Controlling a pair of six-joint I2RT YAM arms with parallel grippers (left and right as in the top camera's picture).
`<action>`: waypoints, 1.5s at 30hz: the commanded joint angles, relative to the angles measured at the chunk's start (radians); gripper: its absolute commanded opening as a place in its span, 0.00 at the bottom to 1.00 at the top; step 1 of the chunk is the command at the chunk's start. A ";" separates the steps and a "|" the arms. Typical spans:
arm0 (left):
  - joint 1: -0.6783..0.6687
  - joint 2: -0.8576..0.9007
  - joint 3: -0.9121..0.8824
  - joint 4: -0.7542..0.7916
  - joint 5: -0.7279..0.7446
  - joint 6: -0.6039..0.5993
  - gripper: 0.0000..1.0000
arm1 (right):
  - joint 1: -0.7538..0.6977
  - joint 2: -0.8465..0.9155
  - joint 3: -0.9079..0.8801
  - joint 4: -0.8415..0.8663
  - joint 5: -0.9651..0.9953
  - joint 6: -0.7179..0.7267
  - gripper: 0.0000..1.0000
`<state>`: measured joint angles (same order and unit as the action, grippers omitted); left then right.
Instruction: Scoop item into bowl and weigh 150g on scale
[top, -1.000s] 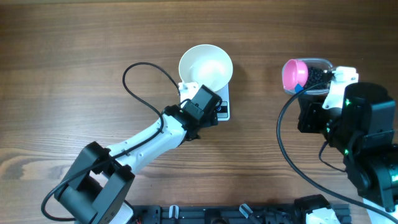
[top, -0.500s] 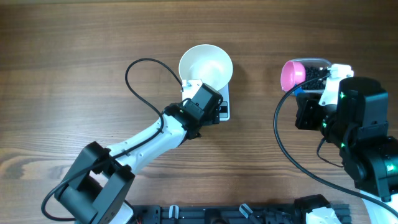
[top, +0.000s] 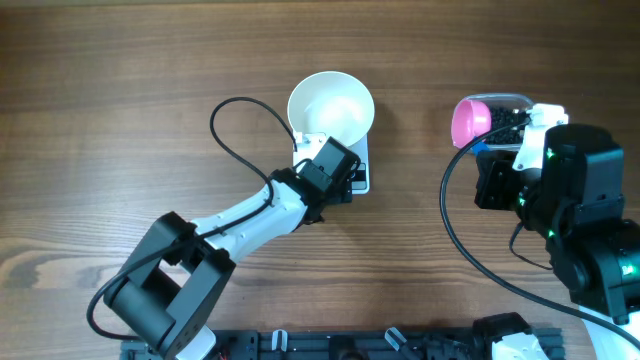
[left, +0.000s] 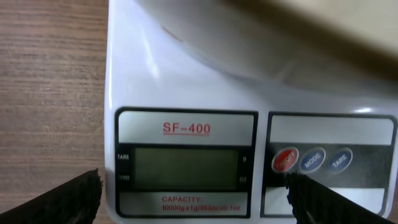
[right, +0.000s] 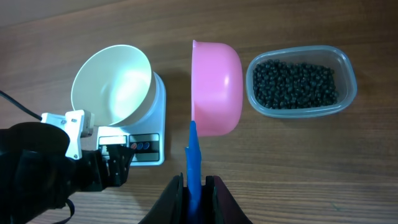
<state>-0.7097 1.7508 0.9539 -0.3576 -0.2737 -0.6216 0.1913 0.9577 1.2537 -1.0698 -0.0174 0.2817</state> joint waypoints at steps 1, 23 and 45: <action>0.005 0.013 0.011 0.015 -0.054 0.016 1.00 | -0.003 0.001 0.027 0.003 0.018 -0.020 0.04; 0.038 0.013 0.011 0.040 0.048 0.066 1.00 | -0.003 0.001 0.027 0.005 0.018 -0.019 0.04; 0.038 0.045 0.011 0.041 0.041 0.064 1.00 | -0.003 0.001 0.027 0.003 0.018 -0.019 0.04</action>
<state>-0.6739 1.7737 0.9539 -0.3199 -0.2344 -0.5766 0.1913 0.9577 1.2537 -1.0698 -0.0174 0.2817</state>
